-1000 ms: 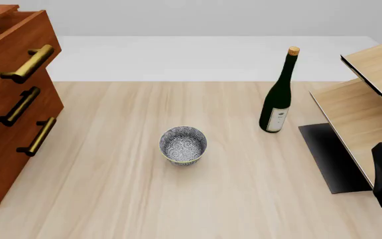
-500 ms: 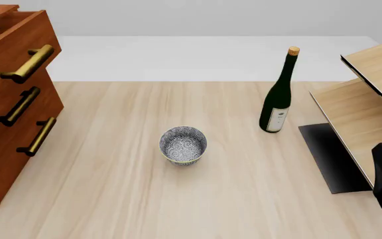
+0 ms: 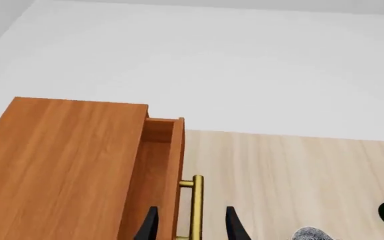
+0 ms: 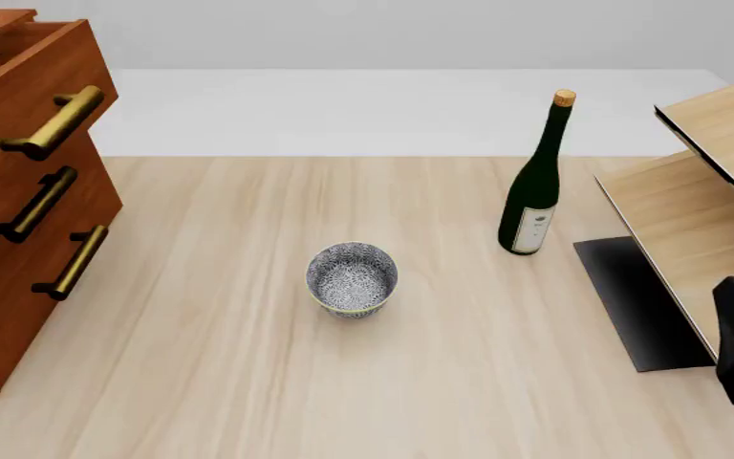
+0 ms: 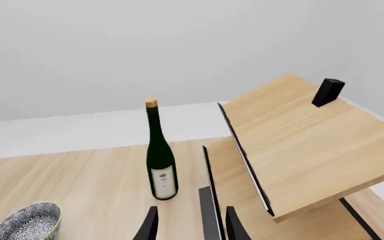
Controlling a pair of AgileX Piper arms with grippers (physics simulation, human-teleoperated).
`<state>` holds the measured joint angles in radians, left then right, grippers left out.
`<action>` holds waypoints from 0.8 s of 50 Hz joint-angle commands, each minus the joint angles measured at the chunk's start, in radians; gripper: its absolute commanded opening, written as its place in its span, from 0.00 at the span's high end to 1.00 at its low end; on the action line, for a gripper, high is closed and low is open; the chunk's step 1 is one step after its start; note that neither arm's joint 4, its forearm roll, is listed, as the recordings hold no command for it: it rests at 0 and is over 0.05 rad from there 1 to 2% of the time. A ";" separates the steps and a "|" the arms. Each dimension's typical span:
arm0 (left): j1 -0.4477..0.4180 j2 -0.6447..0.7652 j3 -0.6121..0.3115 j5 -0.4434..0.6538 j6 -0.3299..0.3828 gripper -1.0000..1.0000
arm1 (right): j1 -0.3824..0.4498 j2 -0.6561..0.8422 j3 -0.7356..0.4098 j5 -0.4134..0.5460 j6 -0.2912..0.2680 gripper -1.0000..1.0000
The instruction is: Close the bottom drawer of the cabinet and open the top drawer.
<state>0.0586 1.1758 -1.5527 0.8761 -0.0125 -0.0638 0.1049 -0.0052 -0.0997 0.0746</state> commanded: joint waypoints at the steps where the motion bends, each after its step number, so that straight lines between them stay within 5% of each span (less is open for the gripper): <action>1: 0.036 -0.029 0.086 -0.021 -0.031 0.00 | 0.002 -0.003 0.000 0.002 -0.006 0.00; 40: 0.082 -0.039 0.260 -0.123 -0.048 0.00 | 0.007 -0.006 0.000 0.005 -0.018 0.00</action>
<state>0.1272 1.1387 -1.3258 0.7720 -0.0567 -0.0581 0.0977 -0.0046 -0.0941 0.0578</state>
